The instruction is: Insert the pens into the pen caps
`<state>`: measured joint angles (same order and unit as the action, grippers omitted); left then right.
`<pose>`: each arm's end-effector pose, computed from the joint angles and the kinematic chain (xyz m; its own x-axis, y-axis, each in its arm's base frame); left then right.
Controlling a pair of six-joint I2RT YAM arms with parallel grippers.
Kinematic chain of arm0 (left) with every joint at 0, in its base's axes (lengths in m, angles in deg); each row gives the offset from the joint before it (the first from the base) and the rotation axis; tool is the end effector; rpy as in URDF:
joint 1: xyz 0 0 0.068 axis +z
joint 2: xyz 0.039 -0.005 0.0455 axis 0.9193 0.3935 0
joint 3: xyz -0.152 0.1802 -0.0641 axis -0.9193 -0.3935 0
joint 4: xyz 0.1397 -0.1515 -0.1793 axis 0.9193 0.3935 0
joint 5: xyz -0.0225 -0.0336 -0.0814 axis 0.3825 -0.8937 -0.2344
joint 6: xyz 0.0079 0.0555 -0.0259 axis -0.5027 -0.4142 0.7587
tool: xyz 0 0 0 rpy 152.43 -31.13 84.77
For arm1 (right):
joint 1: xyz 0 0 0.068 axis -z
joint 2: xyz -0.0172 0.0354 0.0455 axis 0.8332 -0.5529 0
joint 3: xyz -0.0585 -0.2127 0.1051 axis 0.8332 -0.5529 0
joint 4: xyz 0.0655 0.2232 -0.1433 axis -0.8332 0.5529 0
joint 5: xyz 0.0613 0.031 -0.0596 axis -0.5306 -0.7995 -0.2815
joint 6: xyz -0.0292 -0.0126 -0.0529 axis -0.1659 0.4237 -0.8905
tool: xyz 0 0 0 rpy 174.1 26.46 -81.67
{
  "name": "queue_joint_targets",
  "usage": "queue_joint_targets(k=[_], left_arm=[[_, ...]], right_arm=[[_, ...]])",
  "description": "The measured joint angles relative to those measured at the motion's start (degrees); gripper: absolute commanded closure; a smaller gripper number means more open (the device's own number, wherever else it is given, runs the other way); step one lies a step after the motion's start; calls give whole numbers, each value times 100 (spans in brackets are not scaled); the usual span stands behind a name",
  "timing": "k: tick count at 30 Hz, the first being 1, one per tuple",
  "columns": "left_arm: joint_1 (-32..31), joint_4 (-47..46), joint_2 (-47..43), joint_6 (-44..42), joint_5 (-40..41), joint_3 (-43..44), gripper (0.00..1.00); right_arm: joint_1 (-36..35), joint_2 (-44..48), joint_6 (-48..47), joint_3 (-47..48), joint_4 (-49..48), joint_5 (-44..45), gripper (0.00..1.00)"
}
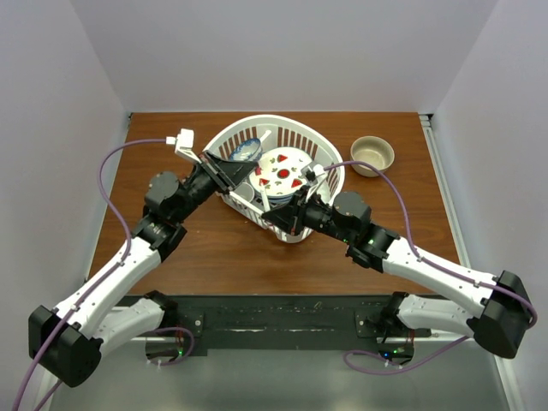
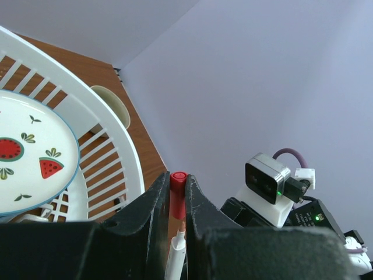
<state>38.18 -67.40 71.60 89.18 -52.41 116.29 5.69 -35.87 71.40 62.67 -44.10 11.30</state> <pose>0.2317 -0.1392 0.3340 -0.4983 -0.6639 -0.5576 0.4686 0.3349 -0.8175 0.1797 0.2333 0.2881 -0.4815 0.2177 -0.8490 -0.7338 0.4296 0.5263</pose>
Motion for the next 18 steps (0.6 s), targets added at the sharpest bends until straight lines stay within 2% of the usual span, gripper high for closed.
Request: queue_joint_targets(k=[18], left_arm=[[0, -205, -94, 44, -17, -330, 100]], right_arm=[[-20, -131, 160, 0, -192, 11, 100]])
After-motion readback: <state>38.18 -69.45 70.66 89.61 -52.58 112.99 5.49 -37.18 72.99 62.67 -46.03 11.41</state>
